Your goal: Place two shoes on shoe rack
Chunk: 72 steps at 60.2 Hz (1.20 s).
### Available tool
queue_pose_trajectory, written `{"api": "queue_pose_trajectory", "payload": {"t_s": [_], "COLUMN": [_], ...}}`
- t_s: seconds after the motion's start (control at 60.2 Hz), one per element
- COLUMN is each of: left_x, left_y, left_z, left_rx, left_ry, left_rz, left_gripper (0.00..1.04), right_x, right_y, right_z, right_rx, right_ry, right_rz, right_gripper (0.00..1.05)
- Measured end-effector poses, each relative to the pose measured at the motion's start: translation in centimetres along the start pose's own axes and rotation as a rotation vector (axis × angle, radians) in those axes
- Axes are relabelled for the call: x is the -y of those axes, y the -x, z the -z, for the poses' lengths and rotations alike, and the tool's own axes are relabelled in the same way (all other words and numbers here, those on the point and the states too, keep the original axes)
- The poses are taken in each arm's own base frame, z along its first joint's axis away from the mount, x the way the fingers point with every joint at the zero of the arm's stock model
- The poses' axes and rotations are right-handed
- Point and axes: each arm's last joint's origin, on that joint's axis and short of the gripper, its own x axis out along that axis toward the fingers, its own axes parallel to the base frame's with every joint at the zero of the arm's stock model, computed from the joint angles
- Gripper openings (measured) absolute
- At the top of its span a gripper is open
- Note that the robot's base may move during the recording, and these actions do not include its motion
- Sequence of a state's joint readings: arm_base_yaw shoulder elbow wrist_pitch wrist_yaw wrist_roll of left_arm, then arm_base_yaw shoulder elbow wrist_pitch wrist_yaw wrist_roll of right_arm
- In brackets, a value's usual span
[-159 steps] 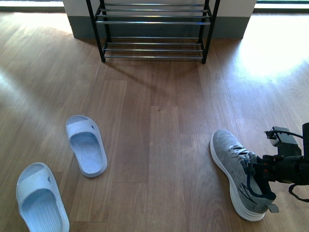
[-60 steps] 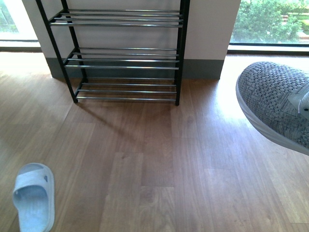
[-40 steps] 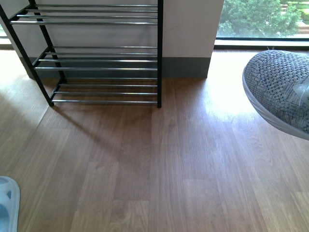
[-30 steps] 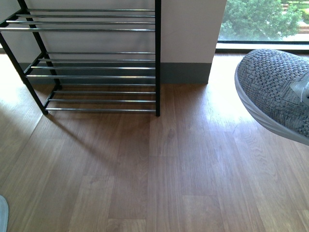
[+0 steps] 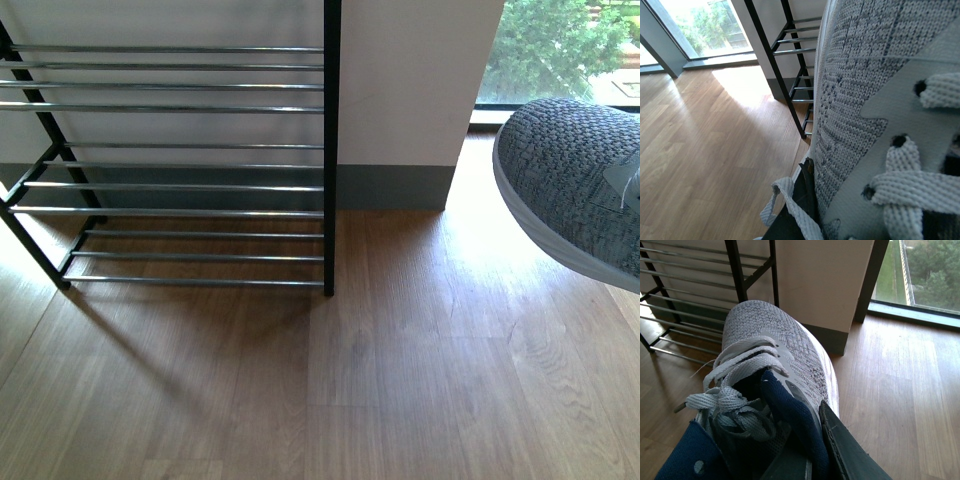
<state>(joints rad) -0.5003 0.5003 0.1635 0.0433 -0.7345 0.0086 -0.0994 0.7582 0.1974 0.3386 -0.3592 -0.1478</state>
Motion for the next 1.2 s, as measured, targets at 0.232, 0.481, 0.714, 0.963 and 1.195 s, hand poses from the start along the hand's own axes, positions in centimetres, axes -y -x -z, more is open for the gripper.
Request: {"api": "queue_pose_trajectory", "payload": {"t_s": [0.232,0.481,0.714,0.963,1.195], "left_x": [0.02,-0.03,-0.02,0.03,-0.02], "left_y": [0.00,-0.01,-0.01,-0.01,-0.01], "left_z": [0.00,0.03,0.03,0.04,0.06], "left_rx": [0.000,-0.001,-0.001,-0.002,-0.002], "left_ry": [0.000,-0.002,-0.002,-0.004,-0.004], "left_rz": [0.005,-0.011,-0.006,0.003,-0.004], "left_gripper": [0.02,0.02,0.02,0.02,0.02], "right_x": [0.02,-0.06,-0.03,0.03,-0.14], "right_y": [0.00,-0.01,-0.01,0.01,0.00], "right_z": [0.02,0.02,0.03,0.03,0.25], "right_rx": [-0.001,0.001,-0.001,-0.002,-0.005], "right_ry": [0.000,0.000,0.000,0.000,-0.002], "right_rz": [0.005,-0.013,-0.004,0.008,-0.021], "right_gripper": [0.01,0.01,0.01,0.01,0.01]}}
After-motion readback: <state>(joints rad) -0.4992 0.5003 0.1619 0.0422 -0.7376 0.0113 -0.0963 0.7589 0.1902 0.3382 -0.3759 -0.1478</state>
